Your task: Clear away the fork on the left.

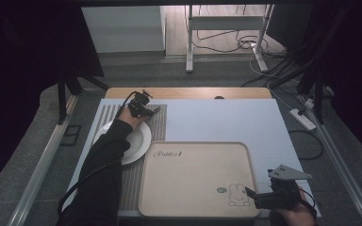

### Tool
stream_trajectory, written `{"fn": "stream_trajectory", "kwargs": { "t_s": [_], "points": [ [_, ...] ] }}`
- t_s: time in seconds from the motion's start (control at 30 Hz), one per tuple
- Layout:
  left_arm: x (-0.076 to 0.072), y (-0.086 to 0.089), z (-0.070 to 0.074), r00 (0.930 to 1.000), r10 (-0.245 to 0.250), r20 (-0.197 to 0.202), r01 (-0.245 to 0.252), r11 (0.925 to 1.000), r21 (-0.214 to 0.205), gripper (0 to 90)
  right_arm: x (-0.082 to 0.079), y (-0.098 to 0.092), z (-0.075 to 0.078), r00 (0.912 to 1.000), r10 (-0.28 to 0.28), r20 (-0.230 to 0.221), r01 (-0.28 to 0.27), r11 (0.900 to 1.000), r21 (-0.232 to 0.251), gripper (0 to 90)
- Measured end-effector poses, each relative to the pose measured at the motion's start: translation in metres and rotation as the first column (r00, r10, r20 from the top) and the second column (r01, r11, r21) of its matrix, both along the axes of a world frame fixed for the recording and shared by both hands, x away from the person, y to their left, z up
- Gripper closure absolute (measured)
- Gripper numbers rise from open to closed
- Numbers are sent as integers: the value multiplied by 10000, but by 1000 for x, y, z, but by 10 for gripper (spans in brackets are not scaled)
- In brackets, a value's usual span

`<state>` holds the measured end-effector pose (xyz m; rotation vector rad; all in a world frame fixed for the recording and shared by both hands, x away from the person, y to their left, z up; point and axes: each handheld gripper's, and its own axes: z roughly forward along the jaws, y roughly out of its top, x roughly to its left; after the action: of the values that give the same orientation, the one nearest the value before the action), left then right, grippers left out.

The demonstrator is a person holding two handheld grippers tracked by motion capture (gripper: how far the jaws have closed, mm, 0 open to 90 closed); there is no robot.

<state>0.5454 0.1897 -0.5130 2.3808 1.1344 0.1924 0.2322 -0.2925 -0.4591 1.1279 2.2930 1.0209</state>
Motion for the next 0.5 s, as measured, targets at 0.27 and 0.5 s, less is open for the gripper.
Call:
{"fn": "stream_trajectory", "kwargs": {
  "t_s": [0.27, 0.5],
  "points": [
    [-1, 28, 5, 9997, 237, 92, -240, 9992, 333, 276, 0, 1, 0, 10000, 33, -15, -34, 10000, -72, 0],
    [3, 43, -7, 9972, 731, -134, -722, 9958, 560, 173, 0, 1, 0, 10000, 27, -22, -28, 10000, -91, 0]
  ]
}}
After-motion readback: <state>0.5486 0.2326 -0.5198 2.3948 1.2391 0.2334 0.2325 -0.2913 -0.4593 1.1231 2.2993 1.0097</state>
